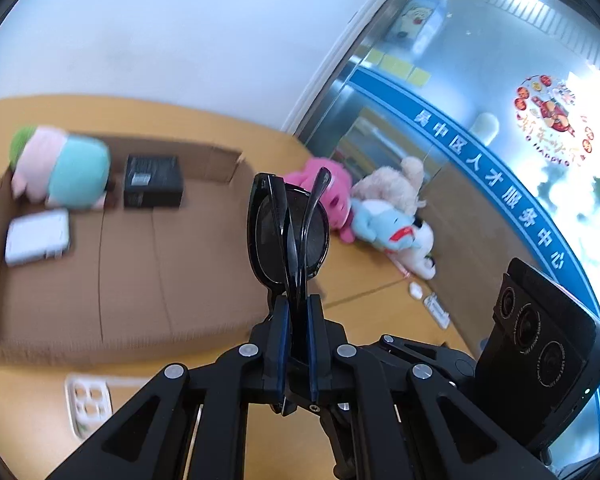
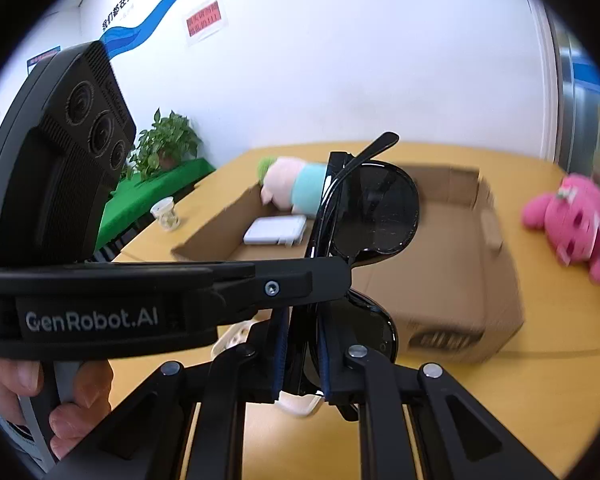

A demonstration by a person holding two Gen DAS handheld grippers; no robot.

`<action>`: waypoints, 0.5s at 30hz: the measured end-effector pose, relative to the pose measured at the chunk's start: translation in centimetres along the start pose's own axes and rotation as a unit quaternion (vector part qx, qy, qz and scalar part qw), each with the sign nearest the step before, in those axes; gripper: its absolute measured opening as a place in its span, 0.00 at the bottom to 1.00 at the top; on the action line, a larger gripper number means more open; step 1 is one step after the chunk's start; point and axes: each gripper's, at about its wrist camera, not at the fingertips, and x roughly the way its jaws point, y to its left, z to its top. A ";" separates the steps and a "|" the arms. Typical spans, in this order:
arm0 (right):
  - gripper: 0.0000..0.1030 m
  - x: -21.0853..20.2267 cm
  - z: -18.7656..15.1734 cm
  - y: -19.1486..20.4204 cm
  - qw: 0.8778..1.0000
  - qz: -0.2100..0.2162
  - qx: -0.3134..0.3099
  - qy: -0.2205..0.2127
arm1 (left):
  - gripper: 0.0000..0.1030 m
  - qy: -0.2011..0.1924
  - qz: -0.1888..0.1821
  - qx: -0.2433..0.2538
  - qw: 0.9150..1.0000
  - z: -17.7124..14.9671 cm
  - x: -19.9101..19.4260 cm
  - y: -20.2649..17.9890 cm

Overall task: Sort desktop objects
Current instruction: 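Lift the sunglasses and lower them into the cardboard box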

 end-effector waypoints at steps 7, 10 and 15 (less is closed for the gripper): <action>0.12 -0.3 8.3 -3.0 0.999 0.002 -0.004 -0.047 | 0.05 -0.026 -0.002 0.050 0.998 9.5 0.0 -2.4; 0.12 -0.2 11.8 -4.1 0.998 0.004 -0.010 -0.056 | 0.05 -0.032 -0.010 0.046 0.998 13.2 0.3 -2.3; 0.11 1.7 16.8 -6.7 0.999 0.016 -0.011 -0.049 | 0.05 -0.030 -0.009 0.040 0.999 18.1 2.2 -1.3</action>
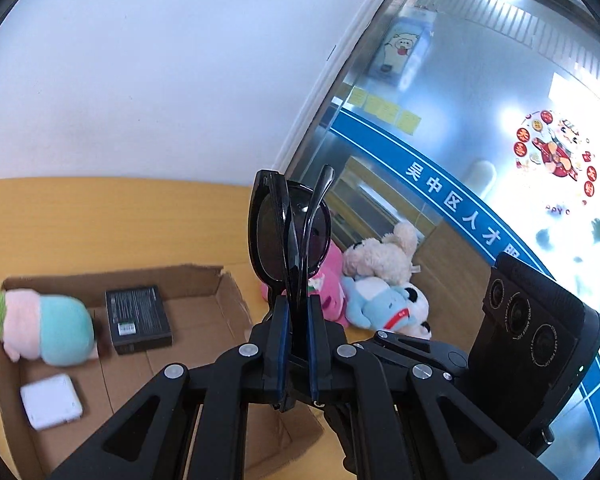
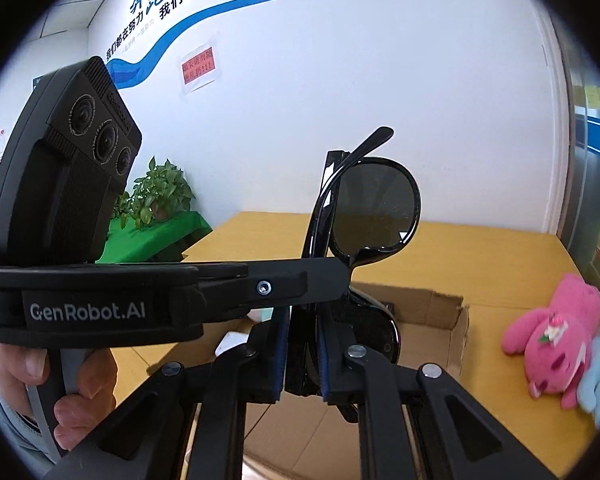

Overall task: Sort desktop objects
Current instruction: 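Lift the sunglasses and lower them into the cardboard box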

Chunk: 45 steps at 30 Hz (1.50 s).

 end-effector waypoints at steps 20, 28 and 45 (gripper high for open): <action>0.11 22.4 -6.2 -16.8 0.955 0.003 0.148 0.257 | 0.04 0.209 0.033 -0.185 0.960 -3.7 25.2 17.2; 0.11 24.8 -9.6 -19.4 0.931 -0.023 0.173 0.319 | 0.04 0.248 0.044 -0.197 0.947 -5.8 29.0 18.3; 0.43 18.2 -8.1 -16.4 0.953 -0.061 0.103 0.278 | 0.28 0.155 0.080 -0.122 0.977 -3.4 18.5 13.1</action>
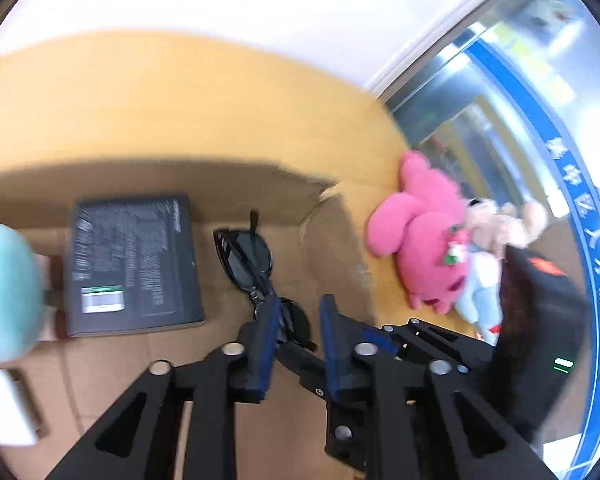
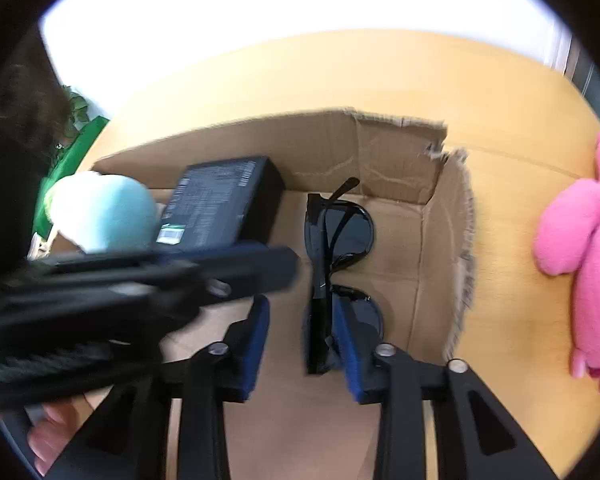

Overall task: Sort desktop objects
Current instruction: 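Lift the sunglasses and lower them into the cardboard box, then open the right gripper and withdraw it from the box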

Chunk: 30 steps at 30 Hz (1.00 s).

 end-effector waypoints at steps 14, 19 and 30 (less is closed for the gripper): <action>0.76 -12.1 -12.0 8.3 0.970 -0.123 -0.021 -0.207 | 1.00 -0.313 0.259 0.163 0.899 -17.7 -21.9 -3.8; 0.77 -12.8 -15.8 11.8 0.966 -0.120 -0.009 -0.229 | 1.00 -0.317 0.298 0.179 0.882 -23.1 -22.2 -3.9; 0.77 -13.4 -21.4 15.0 0.964 -0.129 -0.020 -0.232 | 1.00 -0.312 0.269 0.146 0.899 -28.7 -22.2 -3.1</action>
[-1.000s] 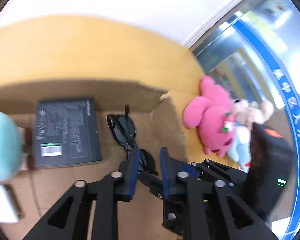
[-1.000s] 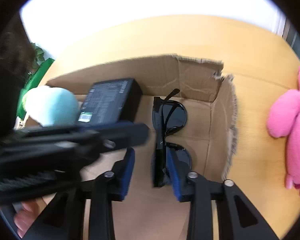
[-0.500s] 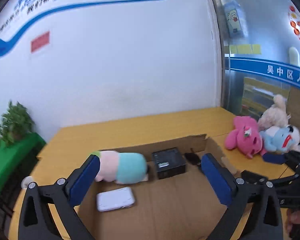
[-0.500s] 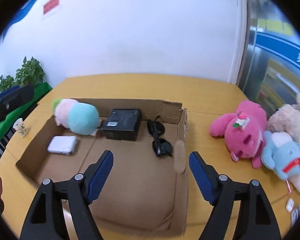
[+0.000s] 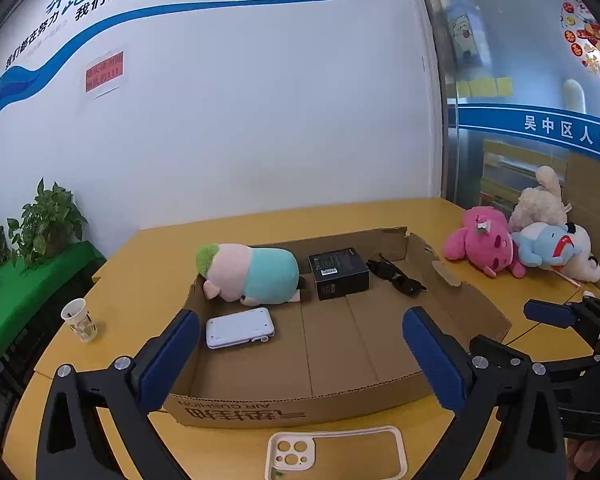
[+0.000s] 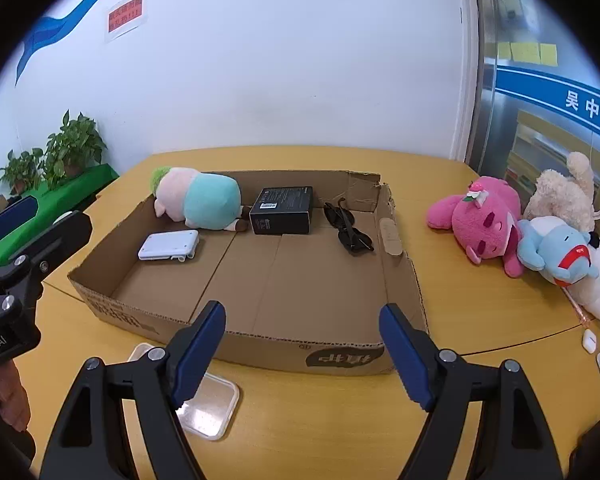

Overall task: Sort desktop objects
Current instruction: 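Open the right gripper and withdraw it from the box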

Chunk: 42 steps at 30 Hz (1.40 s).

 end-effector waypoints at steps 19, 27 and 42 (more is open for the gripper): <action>0.77 -0.5 -0.3 1.2 1.000 -0.004 -0.016 -0.007 | 1.00 0.022 -0.011 -0.025 0.999 -0.7 1.1 1.4; 0.77 0.0 -0.7 1.5 1.000 -0.002 -0.020 -0.003 | 1.00 0.030 -0.011 -0.028 0.999 -1.2 1.4 2.0; 0.75 7.9 -8.7 4.5 0.982 0.103 -0.018 0.155 | 1.00 0.195 -0.008 -0.024 0.981 -10.8 6.0 5.6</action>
